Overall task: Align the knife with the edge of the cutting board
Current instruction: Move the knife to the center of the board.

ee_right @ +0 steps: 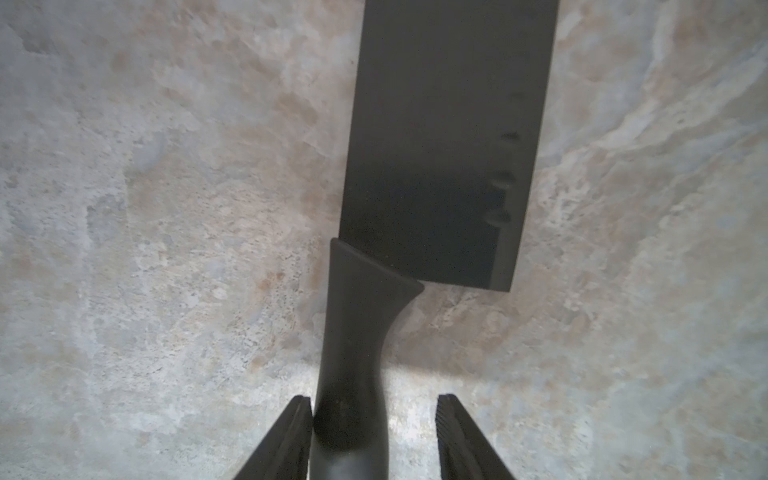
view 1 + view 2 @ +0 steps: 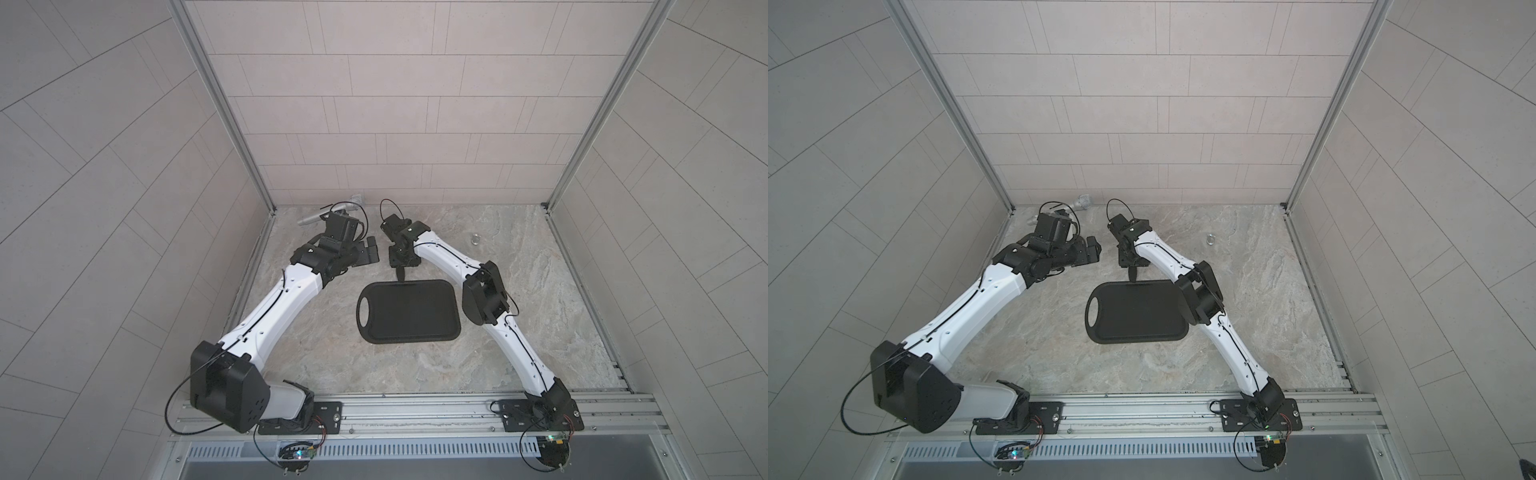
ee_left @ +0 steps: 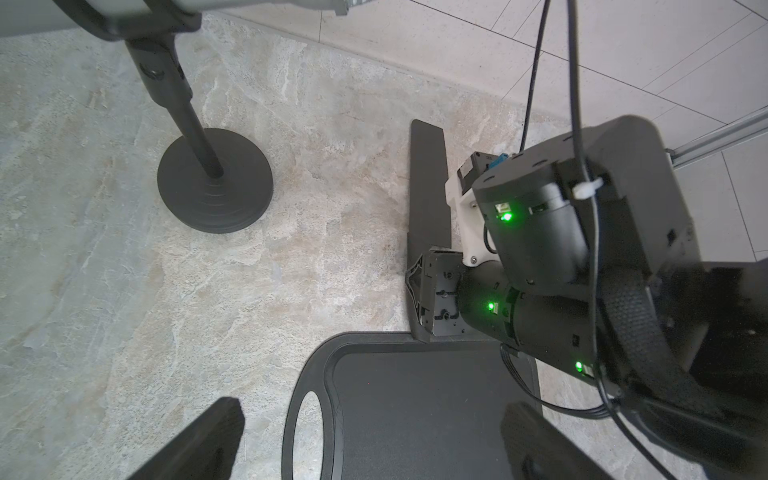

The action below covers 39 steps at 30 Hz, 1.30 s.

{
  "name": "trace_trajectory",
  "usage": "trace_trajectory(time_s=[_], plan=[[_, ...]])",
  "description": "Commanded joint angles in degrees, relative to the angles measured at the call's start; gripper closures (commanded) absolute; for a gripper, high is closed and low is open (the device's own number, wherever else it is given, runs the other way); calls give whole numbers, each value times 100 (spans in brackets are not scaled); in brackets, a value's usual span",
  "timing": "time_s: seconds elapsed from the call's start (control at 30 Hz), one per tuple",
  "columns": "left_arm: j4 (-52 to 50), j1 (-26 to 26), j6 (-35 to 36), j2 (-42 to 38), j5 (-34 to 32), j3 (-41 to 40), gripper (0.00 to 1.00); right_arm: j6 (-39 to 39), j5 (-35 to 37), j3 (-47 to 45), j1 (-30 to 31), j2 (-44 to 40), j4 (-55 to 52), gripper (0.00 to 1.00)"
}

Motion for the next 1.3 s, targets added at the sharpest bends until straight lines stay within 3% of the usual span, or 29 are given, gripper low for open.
trace_trajectory(time_s=[0.0, 0.37, 1.0, 1.27], plan=[[-71, 31, 31, -12, 2, 136, 0, -25, 145, 23, -42, 121, -222, 54], [-87, 31, 64, -14, -75, 137, 0, 57, 175, 18, -236, 91, -554, 62], [-134, 49, 135, -9, -200, 169, 0, -329, 82, -345, -490, -112, -696, 66], [-142, 50, 135, 2, -180, 177, 0, -399, 46, -470, -592, -153, -658, 74]])
